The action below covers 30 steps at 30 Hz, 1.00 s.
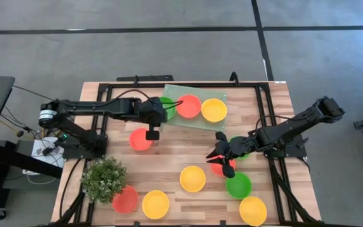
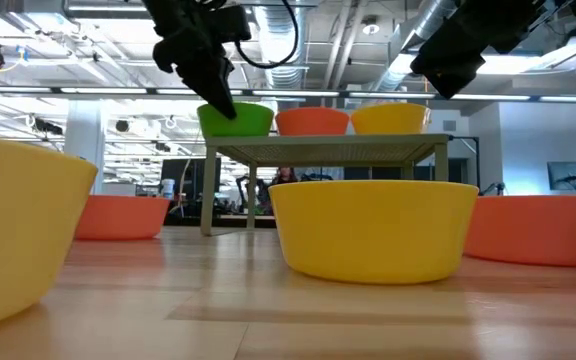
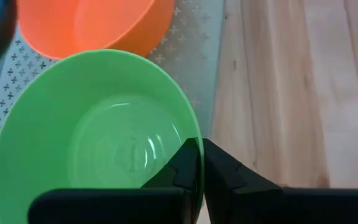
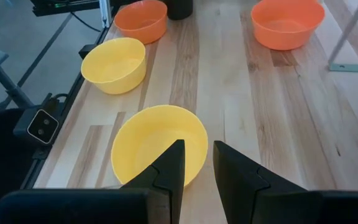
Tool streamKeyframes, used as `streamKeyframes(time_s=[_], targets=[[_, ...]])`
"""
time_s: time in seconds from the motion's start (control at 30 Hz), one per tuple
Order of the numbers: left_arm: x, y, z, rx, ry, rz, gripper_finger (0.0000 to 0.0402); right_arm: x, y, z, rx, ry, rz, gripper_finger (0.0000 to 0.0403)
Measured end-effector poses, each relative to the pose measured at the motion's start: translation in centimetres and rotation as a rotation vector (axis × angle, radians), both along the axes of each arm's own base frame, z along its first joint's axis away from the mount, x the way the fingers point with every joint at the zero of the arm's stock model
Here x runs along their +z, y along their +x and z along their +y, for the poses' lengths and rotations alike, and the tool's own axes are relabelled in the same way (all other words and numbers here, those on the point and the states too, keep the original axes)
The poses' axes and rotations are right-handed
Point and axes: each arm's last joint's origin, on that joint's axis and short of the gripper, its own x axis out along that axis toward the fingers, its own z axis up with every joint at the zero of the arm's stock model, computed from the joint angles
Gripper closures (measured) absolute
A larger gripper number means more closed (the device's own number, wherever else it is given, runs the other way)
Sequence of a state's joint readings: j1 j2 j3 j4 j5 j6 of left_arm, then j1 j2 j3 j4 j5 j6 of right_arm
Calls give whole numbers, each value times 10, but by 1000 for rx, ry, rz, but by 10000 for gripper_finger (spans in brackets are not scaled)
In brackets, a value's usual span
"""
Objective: Pick & Place Mini bowls
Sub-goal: Put the green bowl on the shelf
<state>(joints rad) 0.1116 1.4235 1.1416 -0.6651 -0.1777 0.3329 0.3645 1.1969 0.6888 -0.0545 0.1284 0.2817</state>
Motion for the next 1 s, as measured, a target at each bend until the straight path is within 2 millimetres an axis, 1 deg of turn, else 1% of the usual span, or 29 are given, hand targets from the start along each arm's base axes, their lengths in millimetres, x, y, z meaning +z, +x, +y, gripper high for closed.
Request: streamKeyframes(time_s=[0.2, 0.37, 0.57, 0.77, 0.87, 1.0], targets=[[2, 3, 3, -20, 26, -28, 371, 0, 0, 0, 2, -2, -1, 324], [4, 5, 3, -52, 69, -43, 368, 0, 0, 0, 2, -2, -1, 324], [7, 8, 8, -46, 85, -89, 378, 0, 0, 0, 1, -2, -1, 324], [7, 7, 20, -4, 91, -102, 390, 0, 0, 0, 1, -2, -1, 324], [7, 6, 23, 2, 84, -103, 383, 0, 0, 0, 2, -1, -1, 324], [7, 7, 22, -30, 42, -115, 369, 0, 0, 0, 1, 0, 0, 324]])
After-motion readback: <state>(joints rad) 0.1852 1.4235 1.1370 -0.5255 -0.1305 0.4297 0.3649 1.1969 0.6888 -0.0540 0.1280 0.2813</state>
